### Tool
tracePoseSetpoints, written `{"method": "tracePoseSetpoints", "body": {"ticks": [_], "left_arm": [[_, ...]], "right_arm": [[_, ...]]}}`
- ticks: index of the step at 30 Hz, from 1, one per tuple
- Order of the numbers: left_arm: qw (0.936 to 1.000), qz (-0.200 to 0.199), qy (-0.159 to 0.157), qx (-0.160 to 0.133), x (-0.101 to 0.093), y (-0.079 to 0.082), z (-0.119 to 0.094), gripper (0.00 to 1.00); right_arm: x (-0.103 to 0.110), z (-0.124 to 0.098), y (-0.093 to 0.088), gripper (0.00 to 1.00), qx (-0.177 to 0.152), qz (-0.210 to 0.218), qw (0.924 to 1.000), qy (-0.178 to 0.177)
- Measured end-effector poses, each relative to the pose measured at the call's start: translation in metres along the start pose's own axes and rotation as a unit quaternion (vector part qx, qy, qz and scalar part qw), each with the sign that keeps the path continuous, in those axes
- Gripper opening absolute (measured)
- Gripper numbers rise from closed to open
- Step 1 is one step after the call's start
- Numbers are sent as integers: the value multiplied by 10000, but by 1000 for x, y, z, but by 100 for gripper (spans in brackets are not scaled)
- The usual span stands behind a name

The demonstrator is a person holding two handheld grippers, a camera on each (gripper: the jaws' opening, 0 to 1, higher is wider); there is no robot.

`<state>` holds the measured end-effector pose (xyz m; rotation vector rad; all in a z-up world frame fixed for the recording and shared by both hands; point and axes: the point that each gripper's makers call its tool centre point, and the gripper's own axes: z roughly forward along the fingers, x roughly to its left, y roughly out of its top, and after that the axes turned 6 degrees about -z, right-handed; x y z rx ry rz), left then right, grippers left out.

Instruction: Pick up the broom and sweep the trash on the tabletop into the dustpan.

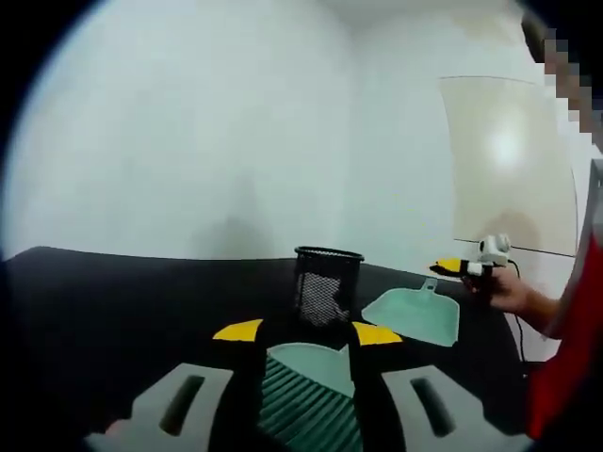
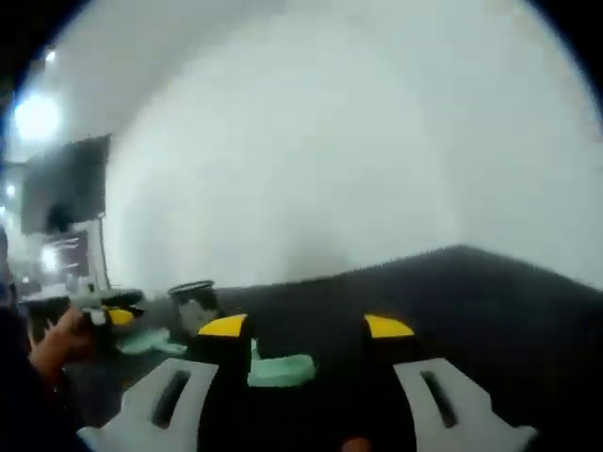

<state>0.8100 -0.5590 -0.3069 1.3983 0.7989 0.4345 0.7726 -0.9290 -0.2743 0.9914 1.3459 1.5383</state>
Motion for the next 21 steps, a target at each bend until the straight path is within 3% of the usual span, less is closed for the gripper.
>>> {"method": "tracePoseSetpoints", "body": {"ticks": [5,7,11,13,16,21], "left_arm": [[9997,199,-54,152,-5,-4,4,35],[9991,326,-79,271,-7,-7,6,35],[9935,741,-577,647,-30,-12,15,35],[9854,1084,-709,1103,-38,-20,21,35],[9710,1554,-893,1585,-46,-28,29,36],[9597,1427,-1278,2054,-52,-36,42,34]], "right_arm": [[14,1,17,47,-453,-1040,9930,334],[26,-2,25,47,-711,-1182,9893,471],[29,-9,27,47,-859,-936,9906,514],[22,-10,22,46,-771,-721,9935,433],[15,-13,27,45,-960,-337,9938,448],[11,-17,29,42,-1076,-121,9930,465]]}}
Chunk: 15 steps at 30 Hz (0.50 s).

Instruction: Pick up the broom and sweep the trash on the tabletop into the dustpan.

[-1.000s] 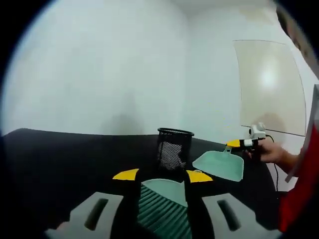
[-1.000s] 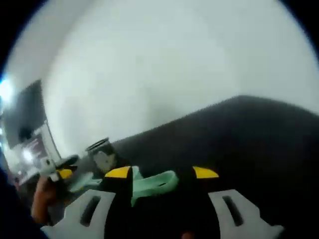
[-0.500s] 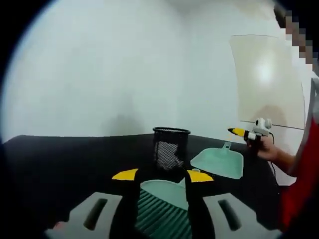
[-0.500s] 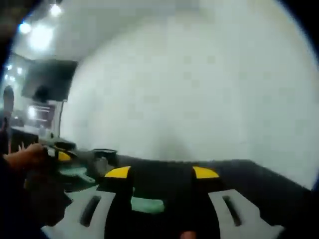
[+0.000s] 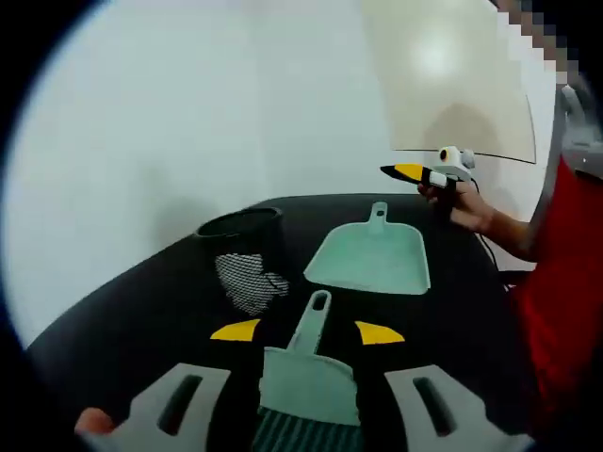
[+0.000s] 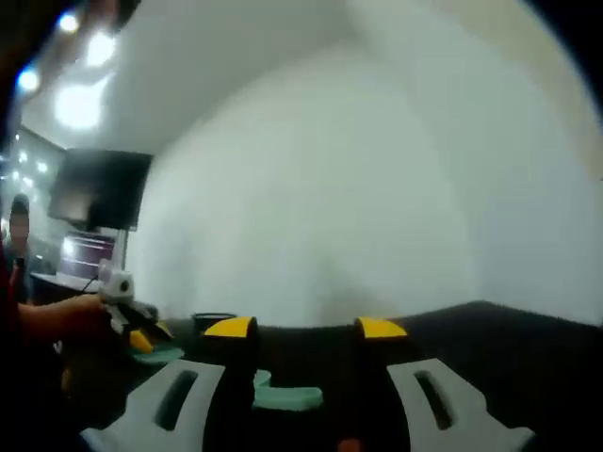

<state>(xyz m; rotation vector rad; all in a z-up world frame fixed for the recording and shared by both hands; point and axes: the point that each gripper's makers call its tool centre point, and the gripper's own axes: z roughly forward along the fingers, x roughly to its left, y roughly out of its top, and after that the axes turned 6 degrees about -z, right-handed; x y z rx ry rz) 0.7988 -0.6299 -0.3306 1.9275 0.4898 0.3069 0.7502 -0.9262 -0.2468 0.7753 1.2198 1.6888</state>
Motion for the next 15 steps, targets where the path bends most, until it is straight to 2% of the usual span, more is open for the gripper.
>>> {"method": "tracePoseSetpoints", "body": {"ticks": [4,7,11,15], "left_arm": [[9994,-26,-93,333,6,-7,12,31],[9985,14,-261,488,1,-10,22,30],[9972,13,-373,643,0,-14,30,27],[9966,-107,-514,639,-1,-13,36,27]], "right_arm": [[-1,-2,2,42,-70,108,9999,-2],[-2,-3,2,42,-93,176,9998,-3],[-4,-3,2,42,-121,267,9996,2],[-2,-4,4,41,-180,338,9993,48]]}}
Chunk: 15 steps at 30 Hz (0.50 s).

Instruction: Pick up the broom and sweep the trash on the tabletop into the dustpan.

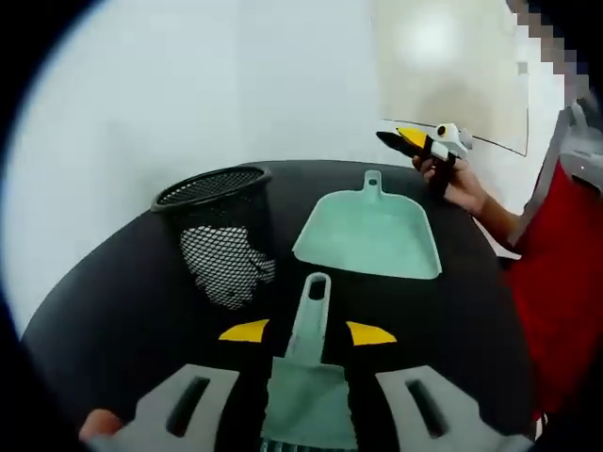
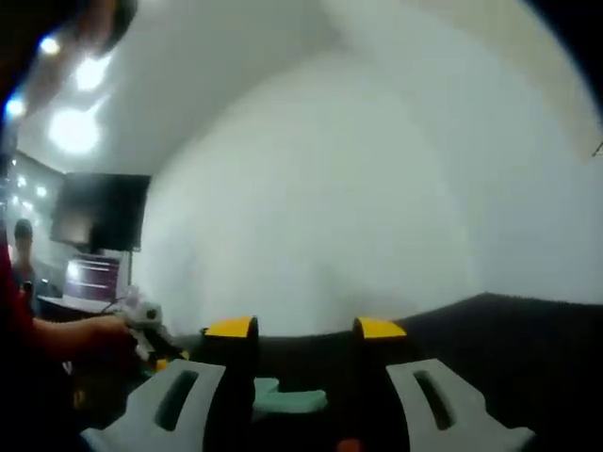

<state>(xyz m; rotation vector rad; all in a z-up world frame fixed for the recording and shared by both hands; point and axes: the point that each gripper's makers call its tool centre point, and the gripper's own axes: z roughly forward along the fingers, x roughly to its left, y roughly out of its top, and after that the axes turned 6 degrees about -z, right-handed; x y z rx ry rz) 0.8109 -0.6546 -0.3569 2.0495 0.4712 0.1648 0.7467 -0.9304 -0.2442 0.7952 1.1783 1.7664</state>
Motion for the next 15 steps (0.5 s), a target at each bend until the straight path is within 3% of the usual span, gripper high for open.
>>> {"method": "tracePoseSetpoints", "body": {"ticks": [6,15], "left_arm": [[9998,-61,-124,128,3,-3,7,25],[9987,-236,-452,76,-3,-3,12,17]], "right_arm": [[0,-1,0,41,-29,90,10000,12],[-1,-3,1,40,-73,340,9994,19]]}}
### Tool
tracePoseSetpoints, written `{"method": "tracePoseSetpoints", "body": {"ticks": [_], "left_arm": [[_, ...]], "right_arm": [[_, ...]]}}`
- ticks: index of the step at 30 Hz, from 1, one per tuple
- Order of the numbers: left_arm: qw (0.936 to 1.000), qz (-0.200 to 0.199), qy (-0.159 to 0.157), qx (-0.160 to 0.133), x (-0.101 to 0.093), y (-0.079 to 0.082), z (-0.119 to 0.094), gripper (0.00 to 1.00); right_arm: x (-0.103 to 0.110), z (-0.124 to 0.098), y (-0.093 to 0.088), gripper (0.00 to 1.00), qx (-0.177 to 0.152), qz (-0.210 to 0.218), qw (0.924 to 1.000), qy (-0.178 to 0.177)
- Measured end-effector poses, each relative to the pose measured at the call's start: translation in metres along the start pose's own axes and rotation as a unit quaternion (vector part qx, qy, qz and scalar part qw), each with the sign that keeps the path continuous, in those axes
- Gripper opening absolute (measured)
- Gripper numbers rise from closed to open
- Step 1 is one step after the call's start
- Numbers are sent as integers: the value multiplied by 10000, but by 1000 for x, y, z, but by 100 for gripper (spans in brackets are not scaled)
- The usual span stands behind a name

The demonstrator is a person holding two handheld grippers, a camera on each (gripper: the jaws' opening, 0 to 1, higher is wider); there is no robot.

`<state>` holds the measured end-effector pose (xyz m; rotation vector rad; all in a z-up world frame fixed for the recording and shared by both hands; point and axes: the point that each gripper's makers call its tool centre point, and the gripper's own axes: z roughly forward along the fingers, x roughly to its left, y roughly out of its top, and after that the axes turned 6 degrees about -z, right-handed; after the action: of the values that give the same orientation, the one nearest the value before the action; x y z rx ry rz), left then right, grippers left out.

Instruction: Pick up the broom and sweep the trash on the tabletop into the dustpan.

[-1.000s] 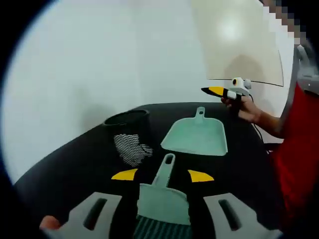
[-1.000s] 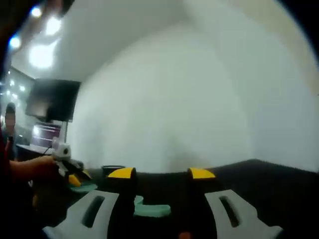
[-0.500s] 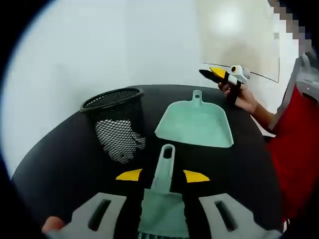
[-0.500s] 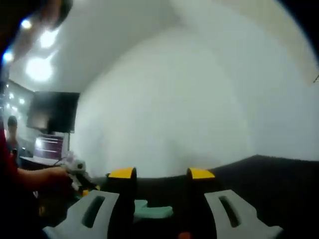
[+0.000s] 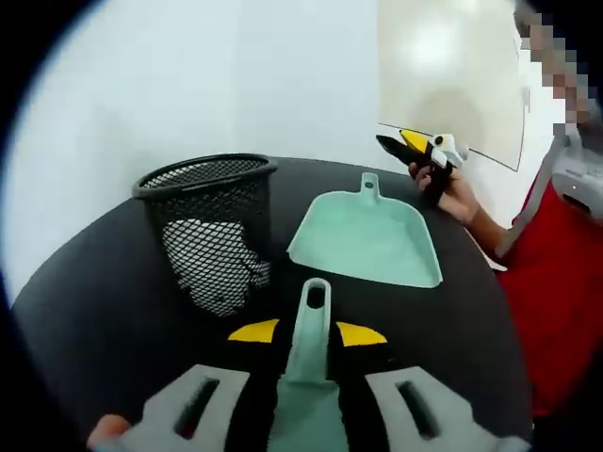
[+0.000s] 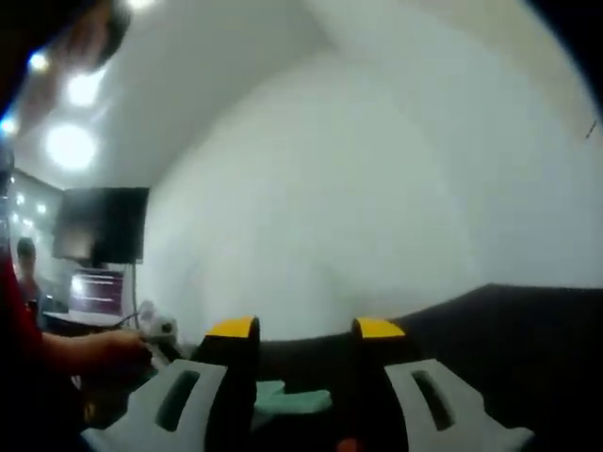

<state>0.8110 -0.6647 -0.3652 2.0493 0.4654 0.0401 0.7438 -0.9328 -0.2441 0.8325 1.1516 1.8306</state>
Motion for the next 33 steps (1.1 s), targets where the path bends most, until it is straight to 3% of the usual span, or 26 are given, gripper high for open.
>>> {"method": "tracePoseSetpoints", "body": {"ticks": [6,17,27,33], "left_arm": [[9998,134,152,-20,1,2,-1,14],[9976,467,-198,-482,-34,33,-6,14],[9950,698,-247,-663,-50,51,14,14],[9938,751,-447,-682,-59,60,26,14]], "right_arm": [[-1,-1,0,39,-23,152,9999,-30],[-2,-1,-1,39,8,212,9998,-70],[-11,0,-11,38,194,534,9982,-201],[-15,0,-13,38,215,721,9969,-241]]}}
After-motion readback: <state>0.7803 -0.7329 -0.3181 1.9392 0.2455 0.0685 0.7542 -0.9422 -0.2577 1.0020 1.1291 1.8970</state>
